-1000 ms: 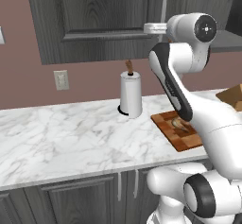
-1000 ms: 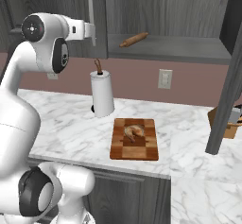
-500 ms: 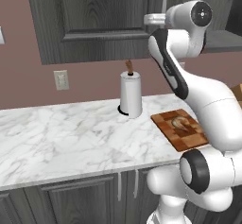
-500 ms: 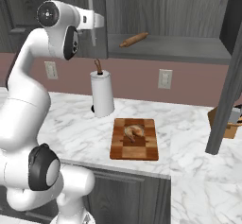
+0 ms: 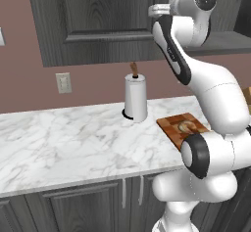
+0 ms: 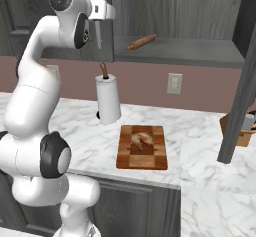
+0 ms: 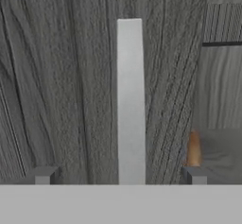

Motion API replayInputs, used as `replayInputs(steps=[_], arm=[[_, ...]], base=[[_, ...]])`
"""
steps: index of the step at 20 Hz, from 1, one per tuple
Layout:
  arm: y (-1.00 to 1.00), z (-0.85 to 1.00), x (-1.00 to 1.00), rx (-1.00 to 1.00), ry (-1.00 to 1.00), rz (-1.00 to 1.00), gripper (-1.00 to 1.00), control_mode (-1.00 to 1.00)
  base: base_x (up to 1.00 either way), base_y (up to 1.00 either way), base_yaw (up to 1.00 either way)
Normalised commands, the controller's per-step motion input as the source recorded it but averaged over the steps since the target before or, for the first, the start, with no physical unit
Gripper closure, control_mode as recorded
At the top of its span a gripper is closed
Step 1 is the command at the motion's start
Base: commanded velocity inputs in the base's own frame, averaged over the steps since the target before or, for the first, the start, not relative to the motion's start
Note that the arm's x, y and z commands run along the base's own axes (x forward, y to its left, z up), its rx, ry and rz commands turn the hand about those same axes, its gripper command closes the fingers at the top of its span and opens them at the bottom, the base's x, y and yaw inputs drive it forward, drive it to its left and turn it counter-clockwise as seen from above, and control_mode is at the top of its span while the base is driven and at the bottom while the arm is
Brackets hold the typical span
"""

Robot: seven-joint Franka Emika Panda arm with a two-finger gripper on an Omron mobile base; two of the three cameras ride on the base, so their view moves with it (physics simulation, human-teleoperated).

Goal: Open the cabinet, retrieve the rolling pin, and place it next to the meat on the cutting board to prepare for tenderizing.

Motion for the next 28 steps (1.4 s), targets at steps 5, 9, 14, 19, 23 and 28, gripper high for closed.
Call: replayInputs(steps=[5, 9, 14, 19, 23, 28], arm=[[0.01, 0.00, 0.28, 0.00, 0.03, 0.00, 1.00, -1.00], [0.03, 0.00, 0.29, 0.00, 0.04, 0.00, 1.00, -1.00], [0.00, 0.00, 0.31, 0.00, 0.02, 0.00, 1.00, -1.00], [0.04, -0.01, 0.17, -0.02, 0.05, 0.01, 1.00, -1.00], [0.01, -0.08, 0.14, -0.01, 0.05, 0.02, 1.00, -1.00], [-0.18, 0.00, 0.42, 0.01, 0.00, 0.10, 1.00, -1.00]], base=[[0.00, 0.00, 0.00], [0.00, 0.00, 0.00], [0.00, 0.00, 0.00], [0.00, 0.00, 0.00], [0.00, 0.00, 0.00], [0.00, 0.00, 0.00]])
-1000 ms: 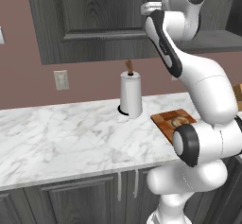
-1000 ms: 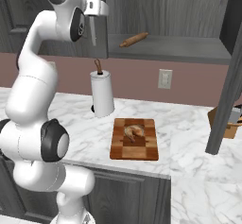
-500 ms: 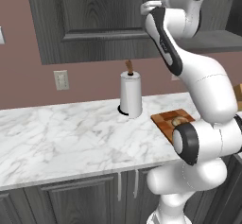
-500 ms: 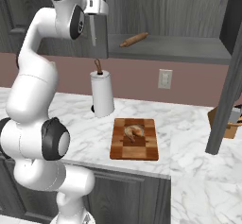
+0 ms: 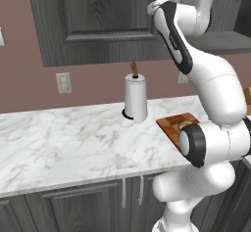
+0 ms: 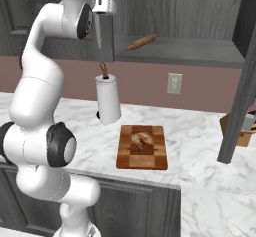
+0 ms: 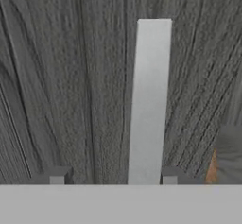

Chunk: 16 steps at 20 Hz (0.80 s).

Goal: Open the cabinet, retrieve the rolling pin, and place it next to the meat on the cutting board to prepare for tenderizing.

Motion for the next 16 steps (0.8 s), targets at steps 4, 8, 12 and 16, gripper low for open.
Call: replayInputs(steps=[4, 8, 12, 16], arm=[[-0.43, 0.00, 0.36, 0.02, 0.00, 0.15, 1.00, -1.00], [-0.45, 0.00, 0.34, 0.03, 0.00, 0.16, 1.00, -1.00], [-0.08, -0.01, 0.45, 0.02, 0.00, 0.11, 1.00, -1.00], [0.00, -0.02, 0.37, 0.01, 0.00, 0.10, 1.00, -1.00]], base=[[0.00, 0.00, 0.00], [0.00, 0.00, 0.00], [0.00, 0.00, 0.00], [0.00, 0.00, 0.00]])
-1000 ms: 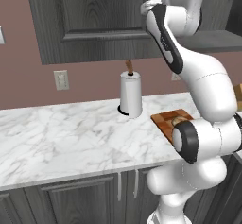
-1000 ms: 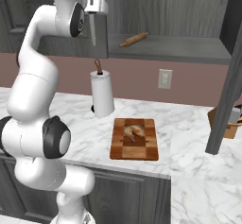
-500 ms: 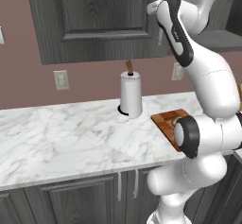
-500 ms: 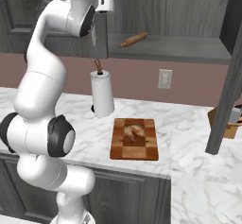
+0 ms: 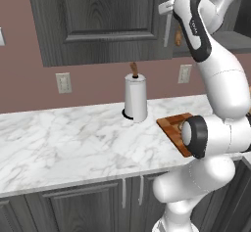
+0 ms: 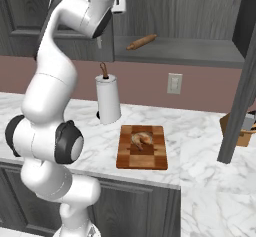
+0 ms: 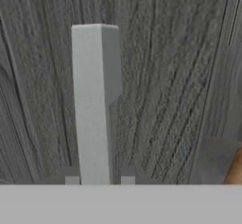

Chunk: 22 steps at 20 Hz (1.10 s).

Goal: Open the cabinet, retrieve the rolling pin, and place it next to the meat on the cutting board to prepare for tenderizing.

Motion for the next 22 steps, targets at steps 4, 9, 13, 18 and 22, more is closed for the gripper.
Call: replayInputs(steps=[4, 9, 13, 18, 22], arm=[[-0.01, 0.00, 0.34, 0.03, 0.00, 0.11, 1.00, -1.00], [0.04, -0.02, 0.37, 0.01, 0.00, 0.03, 1.00, -1.00], [0.14, -0.01, 0.15, 0.00, 0.04, 0.00, 1.00, -1.00], [0.05, -0.03, 0.08, 0.00, 0.03, 0.00, 1.00, -1.00], [0.05, -0.09, 0.13, 0.00, 0.00, 0.00, 1.00, -1.00]], base=[[0.00, 0.00, 0.00], [0.00, 0.00, 0.00], [0.00, 0.00, 0.00], [0.00, 0.00, 0.00], [0.00, 0.00, 0.00]])
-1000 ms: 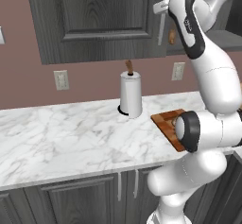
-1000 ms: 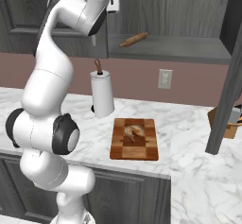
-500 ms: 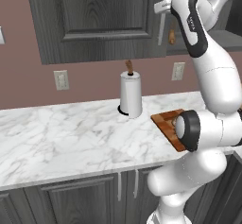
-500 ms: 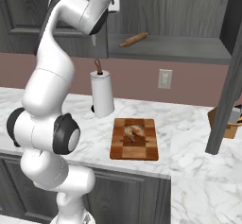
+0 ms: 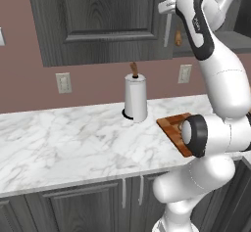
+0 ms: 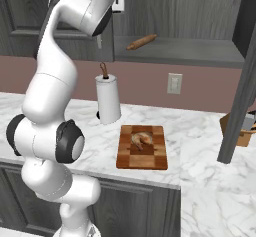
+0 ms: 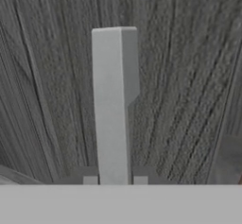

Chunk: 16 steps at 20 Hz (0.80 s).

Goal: Open the cabinet, retrieve the rolling pin, and place it next to the meat on the cutting board to prepare for tenderizing.

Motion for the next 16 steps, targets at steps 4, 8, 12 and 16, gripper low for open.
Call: replayInputs(steps=[4, 8, 12, 16], arm=[[0.08, -0.13, 0.18, 0.00, 0.00, 0.00, 1.00, -1.00], [0.14, -0.14, 0.14, 0.00, 0.00, 0.00, 1.00, -1.00], [0.25, -0.14, 0.01, 0.00, 0.00, 0.00, 1.00, -1.00], [0.35, -0.12, -0.32, -0.02, 0.00, 0.00, 1.00, -1.00]], base=[[0.00, 0.00, 0.00], [0.00, 0.00, 0.00], [0.00, 0.00, 0.00], [0.00, 0.00, 0.00]])
